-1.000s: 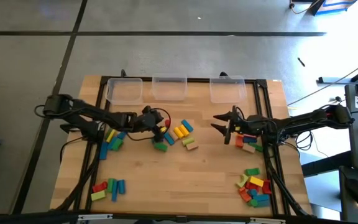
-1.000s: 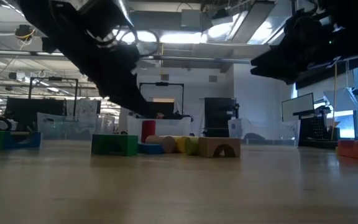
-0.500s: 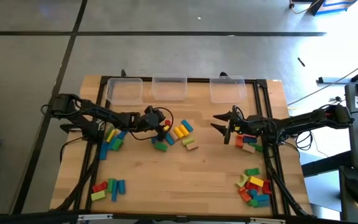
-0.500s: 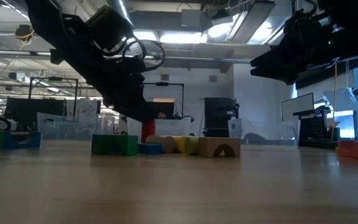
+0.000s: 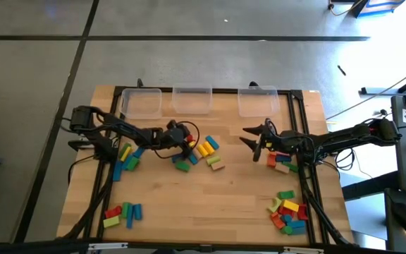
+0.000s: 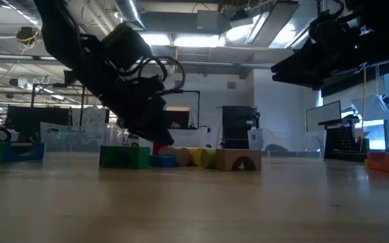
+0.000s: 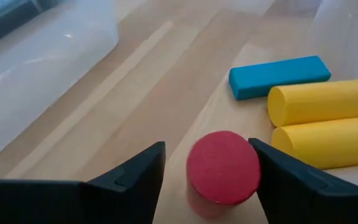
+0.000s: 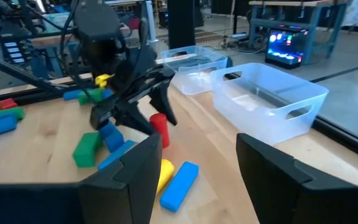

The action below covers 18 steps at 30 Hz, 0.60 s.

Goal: Sort blocks by size
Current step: Put the red cylindrical block into the middle transparent bin

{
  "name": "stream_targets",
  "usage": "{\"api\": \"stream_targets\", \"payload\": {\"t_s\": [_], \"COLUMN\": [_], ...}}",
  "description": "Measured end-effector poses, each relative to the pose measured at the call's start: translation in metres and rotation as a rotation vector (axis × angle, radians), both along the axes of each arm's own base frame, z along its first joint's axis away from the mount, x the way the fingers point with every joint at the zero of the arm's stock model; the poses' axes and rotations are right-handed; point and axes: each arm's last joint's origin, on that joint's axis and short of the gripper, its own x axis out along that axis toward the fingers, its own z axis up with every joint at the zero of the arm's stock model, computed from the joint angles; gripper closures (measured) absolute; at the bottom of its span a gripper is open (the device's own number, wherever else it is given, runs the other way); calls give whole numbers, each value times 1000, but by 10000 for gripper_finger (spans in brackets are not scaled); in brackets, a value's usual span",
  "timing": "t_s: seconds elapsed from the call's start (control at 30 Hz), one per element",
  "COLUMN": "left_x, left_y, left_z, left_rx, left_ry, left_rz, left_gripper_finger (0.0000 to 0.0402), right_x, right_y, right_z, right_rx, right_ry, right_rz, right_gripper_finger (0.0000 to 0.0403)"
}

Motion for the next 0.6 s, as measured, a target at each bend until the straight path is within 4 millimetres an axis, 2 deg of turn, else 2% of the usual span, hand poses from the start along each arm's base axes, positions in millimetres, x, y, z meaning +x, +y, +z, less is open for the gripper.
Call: {"api": "stream_targets", "payload": {"t_s": [0.27, 0.47, 0.6], "left_x": [1, 0, 4], "left_y": [0, 0, 0], "left_z": [2, 4, 28], "left_rx": [21, 36, 49], "left_ry": [-5, 11, -29], "left_rz": [-20, -33, -40], "left_gripper_finger": [279, 279, 279], "right_x": [0, -1, -1], "right_y": [-1, -1, -1], "right_z": [0, 0, 0], "right_rx": [-7, -28, -28], "right_ry": [6, 14, 13], "right_rz": [-32, -39, -40], "right_gripper_finger": [194, 194, 194]}}
